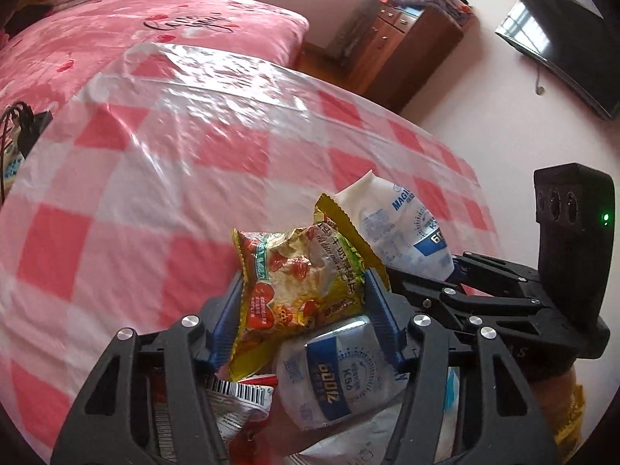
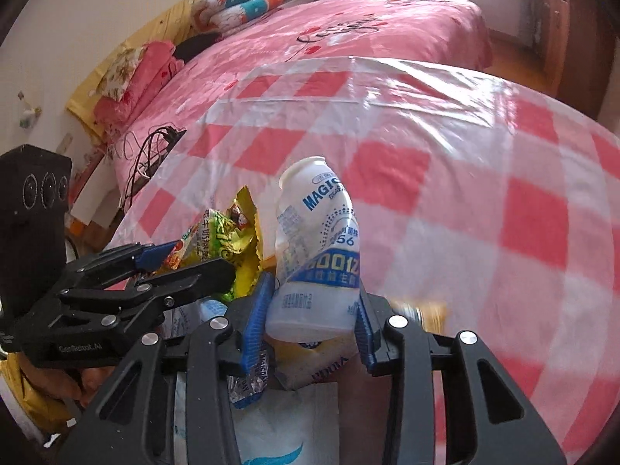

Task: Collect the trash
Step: 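Grasp the yellow snack bag with left tool while right tool grasps yogurt bottle, then carry the yellow bag and white yogurt bottle over the orange bucket with both tools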

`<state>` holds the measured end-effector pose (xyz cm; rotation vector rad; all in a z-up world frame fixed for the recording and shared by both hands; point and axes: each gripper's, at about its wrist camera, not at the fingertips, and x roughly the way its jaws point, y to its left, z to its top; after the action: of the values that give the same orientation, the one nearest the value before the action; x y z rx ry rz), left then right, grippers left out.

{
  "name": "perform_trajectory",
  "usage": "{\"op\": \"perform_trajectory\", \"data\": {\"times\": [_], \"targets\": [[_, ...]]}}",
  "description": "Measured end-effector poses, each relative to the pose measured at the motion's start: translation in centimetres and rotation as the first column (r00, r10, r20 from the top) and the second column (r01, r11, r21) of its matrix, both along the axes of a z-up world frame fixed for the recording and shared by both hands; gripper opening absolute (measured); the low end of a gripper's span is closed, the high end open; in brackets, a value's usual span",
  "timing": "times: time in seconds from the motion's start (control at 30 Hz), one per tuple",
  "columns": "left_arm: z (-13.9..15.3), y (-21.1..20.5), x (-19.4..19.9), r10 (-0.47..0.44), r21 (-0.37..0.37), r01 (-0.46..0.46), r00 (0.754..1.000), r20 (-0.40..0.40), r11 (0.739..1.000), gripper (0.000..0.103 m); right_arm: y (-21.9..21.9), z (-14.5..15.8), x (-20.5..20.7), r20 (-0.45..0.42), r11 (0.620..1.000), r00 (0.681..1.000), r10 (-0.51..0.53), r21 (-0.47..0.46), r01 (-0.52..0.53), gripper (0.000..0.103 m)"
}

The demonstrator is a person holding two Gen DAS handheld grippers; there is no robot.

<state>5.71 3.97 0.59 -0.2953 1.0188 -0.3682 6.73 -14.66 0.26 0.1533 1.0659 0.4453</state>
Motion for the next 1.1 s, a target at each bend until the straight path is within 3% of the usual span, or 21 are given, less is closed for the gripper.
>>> {"op": "perform_trajectory", "data": {"times": [0.37, 0.77, 1.1], "targets": [[0.6, -0.3, -2.4, -0.006, -0.057, 0.008, 1.000, 0.024, 0.998, 0.050, -2.6, 2.7, -5.2, 0.151, 0.989, 0.979, -0.138, 0.074, 0.128, 0.039], [3.3, 1.7, -5.6, 0.029, -0.101, -0.020, 0.996, 0.089, 0.995, 0.048, -3.2, 4.3, -9.0, 0.186, 0.971, 0.963, -0.195, 0.172, 0.164, 0.039], [4.8, 5.5, -9.1, 0.076, -0.122, -0.061, 0.990, 0.121, 0.991, 0.048, 0.2, 4.8, -12.3, 0.195, 0.975, 0.969, -0.155, 0.189, 0.118, 0.039]]}}
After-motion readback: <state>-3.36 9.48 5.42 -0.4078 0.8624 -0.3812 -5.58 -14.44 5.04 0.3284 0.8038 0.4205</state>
